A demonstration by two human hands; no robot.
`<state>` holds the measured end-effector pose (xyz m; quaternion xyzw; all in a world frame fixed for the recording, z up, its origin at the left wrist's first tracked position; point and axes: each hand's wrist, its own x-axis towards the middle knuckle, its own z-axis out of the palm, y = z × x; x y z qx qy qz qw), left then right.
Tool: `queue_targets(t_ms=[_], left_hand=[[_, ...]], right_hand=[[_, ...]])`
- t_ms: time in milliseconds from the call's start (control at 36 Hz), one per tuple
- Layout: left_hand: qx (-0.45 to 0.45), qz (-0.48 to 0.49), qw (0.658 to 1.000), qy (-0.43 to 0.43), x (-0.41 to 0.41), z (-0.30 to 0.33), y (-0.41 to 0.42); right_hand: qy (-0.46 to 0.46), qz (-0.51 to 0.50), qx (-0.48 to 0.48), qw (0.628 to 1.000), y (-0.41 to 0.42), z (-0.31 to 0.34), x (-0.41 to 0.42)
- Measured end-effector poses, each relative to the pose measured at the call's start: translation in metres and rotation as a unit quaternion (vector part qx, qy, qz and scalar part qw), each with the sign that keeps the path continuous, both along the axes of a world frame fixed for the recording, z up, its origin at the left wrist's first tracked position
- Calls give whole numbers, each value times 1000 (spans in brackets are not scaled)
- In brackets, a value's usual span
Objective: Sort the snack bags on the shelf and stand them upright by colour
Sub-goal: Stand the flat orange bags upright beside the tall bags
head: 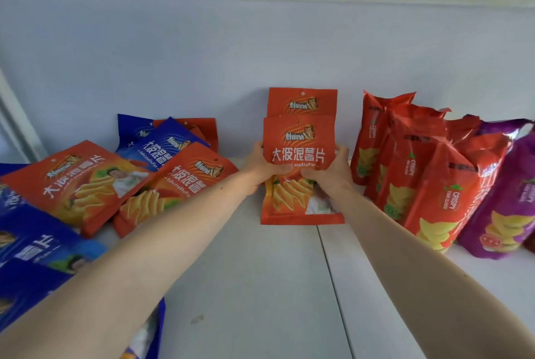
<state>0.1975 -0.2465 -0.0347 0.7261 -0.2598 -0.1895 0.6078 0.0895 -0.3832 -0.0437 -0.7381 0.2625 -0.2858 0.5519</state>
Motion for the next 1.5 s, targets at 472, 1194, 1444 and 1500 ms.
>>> queue_targets(t_ms=[472, 1194, 1444, 1500], left_hand=[[104, 25, 977, -184, 47, -41, -34], [505, 181, 795, -281, 71, 53, 210], [520, 101, 827, -188, 58, 23, 277], [502, 88, 840, -186, 52, 23, 278]], right_hand=[[98, -76, -102, 987, -14, -16, 33], [252, 166, -238, 923, 167, 6, 39], [216, 168, -34, 961, 202, -10, 53], [206, 149, -13, 967, 204, -12, 56]])
